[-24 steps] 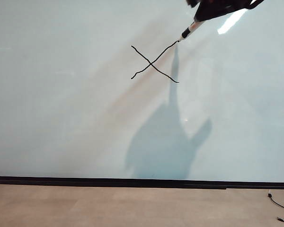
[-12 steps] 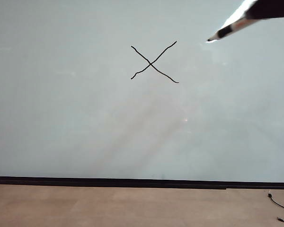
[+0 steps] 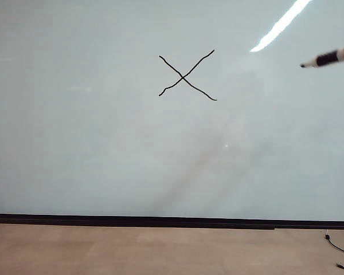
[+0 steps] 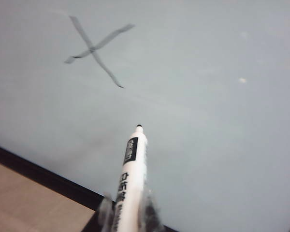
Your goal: Pick up the pen on the shelf to the right of the whiteboard and draw a cross mark.
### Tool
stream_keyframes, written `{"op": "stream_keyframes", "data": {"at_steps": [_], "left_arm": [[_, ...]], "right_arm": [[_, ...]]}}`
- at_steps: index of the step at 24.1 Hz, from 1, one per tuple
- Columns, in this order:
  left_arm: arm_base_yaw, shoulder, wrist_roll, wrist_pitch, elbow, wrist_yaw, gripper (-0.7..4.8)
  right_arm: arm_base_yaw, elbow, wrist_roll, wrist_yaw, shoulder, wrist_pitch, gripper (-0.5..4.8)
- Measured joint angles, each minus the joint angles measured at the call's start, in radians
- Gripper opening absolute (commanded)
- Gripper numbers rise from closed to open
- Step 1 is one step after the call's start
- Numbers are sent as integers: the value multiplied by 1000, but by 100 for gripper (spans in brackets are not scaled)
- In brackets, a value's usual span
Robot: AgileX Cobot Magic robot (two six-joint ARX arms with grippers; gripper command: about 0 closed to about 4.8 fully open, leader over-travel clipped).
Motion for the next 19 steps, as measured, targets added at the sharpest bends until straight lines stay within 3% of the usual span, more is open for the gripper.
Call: {"op": "stream_keyframes", "data": {"at_steps": [7,11,16,19], "left_arm": [[0,0,0,-1,0,0,-4],[0,0,0,-1,0,0,-4],[0,0,0,-1,0,0,-5],[0,0,0,-1,0,0,-4]], "right_arm": [[-131,-55,37,-28,2,58,-4],[-308,-55,30,-56,2,50,-4],[-614,-55,56,-259,2,44,-4],[-722,-55,82,-374,2,48,-4]]}}
